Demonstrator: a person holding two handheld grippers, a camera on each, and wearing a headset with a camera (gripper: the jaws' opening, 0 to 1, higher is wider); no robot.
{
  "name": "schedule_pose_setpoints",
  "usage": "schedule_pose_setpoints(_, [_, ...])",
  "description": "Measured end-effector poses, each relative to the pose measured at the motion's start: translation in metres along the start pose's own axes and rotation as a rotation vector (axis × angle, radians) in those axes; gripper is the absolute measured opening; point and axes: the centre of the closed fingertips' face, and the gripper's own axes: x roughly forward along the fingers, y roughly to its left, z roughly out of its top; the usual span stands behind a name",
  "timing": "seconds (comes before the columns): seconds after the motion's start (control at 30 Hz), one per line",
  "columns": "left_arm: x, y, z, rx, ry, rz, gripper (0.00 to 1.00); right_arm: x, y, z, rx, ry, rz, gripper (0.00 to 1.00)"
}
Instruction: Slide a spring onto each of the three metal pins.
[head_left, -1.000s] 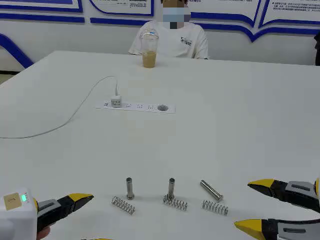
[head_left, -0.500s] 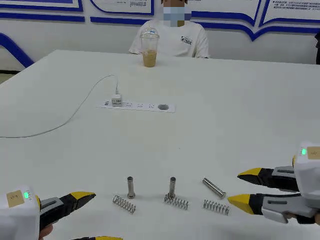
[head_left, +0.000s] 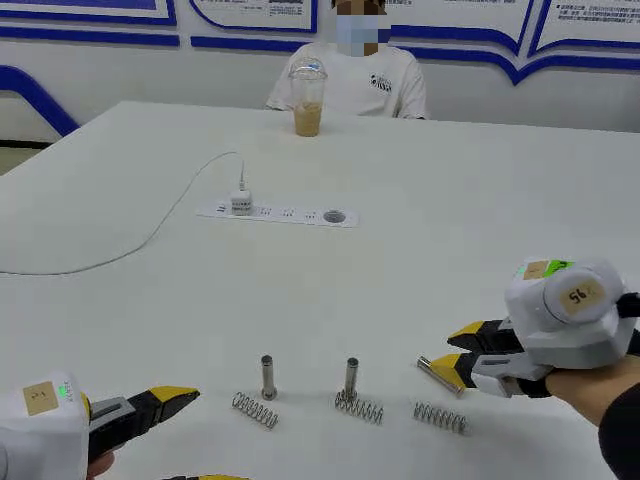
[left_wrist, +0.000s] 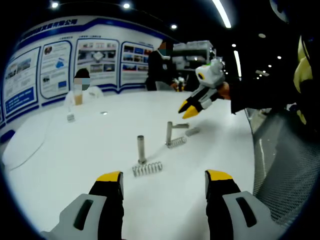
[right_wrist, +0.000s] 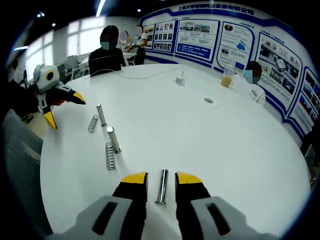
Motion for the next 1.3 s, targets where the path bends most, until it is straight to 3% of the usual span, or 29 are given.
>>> schedule_pose_setpoints(0.5, [0.001,-0.001,0.000,-0.005,-0.002,-0.005,0.67,0.032,0.003,-0.012,0.092,0.105,0.031,0.14])
schedule_pose_setpoints(1.0, [-0.001,0.002,0.000,-0.014,-0.009,0.004,0.66,0.040,0.006,-0.018,0.158,0.132,0.063,0.10])
schedule_pose_setpoints(1.3, [0.001,0.000,0.001,-0.013,-0.011,0.002,0.66,0.040,0.007,-0.017,0.142,0.131,0.038,0.09])
